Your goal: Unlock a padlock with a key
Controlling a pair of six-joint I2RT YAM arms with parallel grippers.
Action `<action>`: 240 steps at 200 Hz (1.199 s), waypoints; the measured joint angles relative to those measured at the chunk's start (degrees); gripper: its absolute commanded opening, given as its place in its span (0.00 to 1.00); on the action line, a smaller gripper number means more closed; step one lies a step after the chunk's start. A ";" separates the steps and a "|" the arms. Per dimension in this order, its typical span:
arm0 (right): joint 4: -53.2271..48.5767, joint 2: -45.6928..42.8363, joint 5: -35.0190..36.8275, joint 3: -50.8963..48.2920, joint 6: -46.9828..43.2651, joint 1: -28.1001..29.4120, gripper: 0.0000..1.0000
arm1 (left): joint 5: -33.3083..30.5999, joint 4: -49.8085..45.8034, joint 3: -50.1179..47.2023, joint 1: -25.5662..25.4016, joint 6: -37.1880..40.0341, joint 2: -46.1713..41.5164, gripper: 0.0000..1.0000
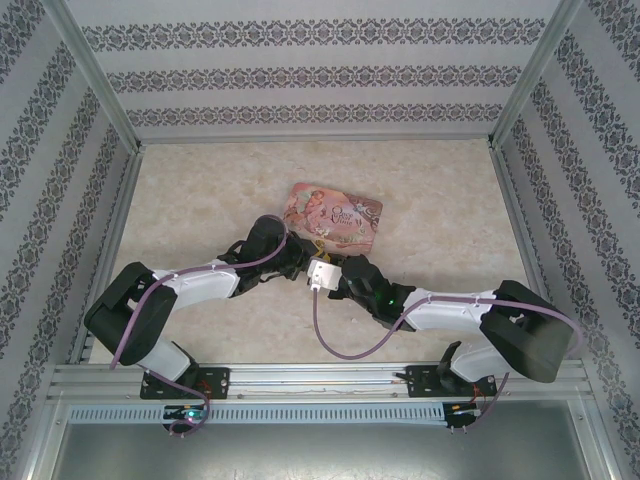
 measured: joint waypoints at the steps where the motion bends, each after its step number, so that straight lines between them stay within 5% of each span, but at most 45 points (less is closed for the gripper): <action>1: 0.02 0.04 0.00 0.00 0.00 0.00 0.19 | -0.04 0.00 0.00 0.00 0.00 0.00 0.00; 77: 1.38 1.46 0.90 0.31 1.81 0.00 0.00 | -1.22 0.07 -0.07 0.02 -0.61 0.46 0.00; 171: 2.75 1.68 1.99 0.09 6.40 0.00 0.00 | -1.66 1.14 -0.07 0.02 -1.07 0.59 0.00; 240: 7.45 1.79 2.89 -2.27 21.14 0.04 0.00 | -0.81 3.10 -0.07 0.00 -1.29 1.62 0.00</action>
